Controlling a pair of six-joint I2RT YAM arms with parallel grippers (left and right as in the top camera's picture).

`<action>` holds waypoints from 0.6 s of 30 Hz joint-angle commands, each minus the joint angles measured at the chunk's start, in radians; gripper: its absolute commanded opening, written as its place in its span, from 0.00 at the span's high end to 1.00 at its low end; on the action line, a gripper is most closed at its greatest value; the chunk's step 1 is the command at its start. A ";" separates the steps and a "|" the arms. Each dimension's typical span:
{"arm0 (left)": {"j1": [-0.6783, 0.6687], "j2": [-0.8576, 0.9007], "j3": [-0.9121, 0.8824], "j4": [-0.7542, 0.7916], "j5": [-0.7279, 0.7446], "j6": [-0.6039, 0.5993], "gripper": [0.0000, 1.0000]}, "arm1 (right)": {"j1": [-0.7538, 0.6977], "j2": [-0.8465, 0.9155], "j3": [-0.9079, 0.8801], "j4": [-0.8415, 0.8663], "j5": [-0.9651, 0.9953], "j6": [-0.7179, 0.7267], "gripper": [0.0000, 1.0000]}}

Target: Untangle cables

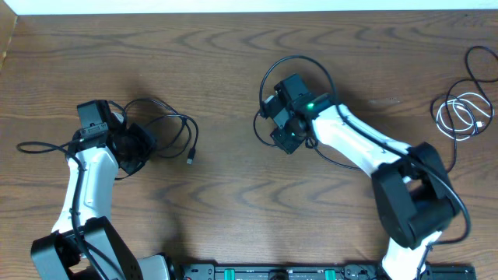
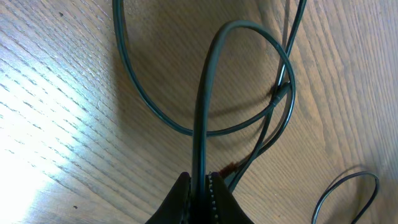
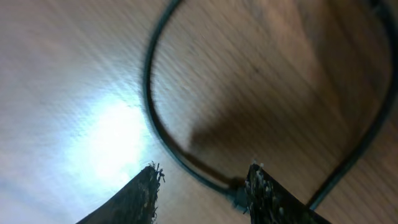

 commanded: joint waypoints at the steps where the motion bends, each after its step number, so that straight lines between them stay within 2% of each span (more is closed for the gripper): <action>1: -0.002 0.003 -0.005 -0.002 0.008 0.017 0.92 | 0.002 0.053 -0.004 0.003 0.073 -0.055 0.56; 5: -0.002 0.003 -0.005 -0.002 0.008 0.017 0.92 | 0.002 0.110 -0.004 -0.030 0.074 -0.090 0.57; 8: -0.002 0.003 -0.005 -0.002 0.008 0.017 0.92 | 0.002 0.140 -0.004 -0.065 0.074 -0.090 0.67; 11: -0.002 0.003 -0.005 -0.002 0.008 0.017 0.91 | 0.000 0.155 -0.004 -0.095 0.094 -0.089 0.87; 12: -0.002 0.003 -0.005 -0.002 0.008 0.017 0.92 | 0.000 0.155 -0.004 -0.105 0.118 -0.089 0.90; 15: -0.002 0.003 -0.005 -0.002 0.008 0.017 0.92 | 0.000 0.154 -0.004 -0.117 0.188 -0.089 0.99; 18: -0.002 0.003 -0.005 -0.002 0.008 0.017 0.91 | 0.000 0.151 0.000 -0.126 0.252 -0.052 0.99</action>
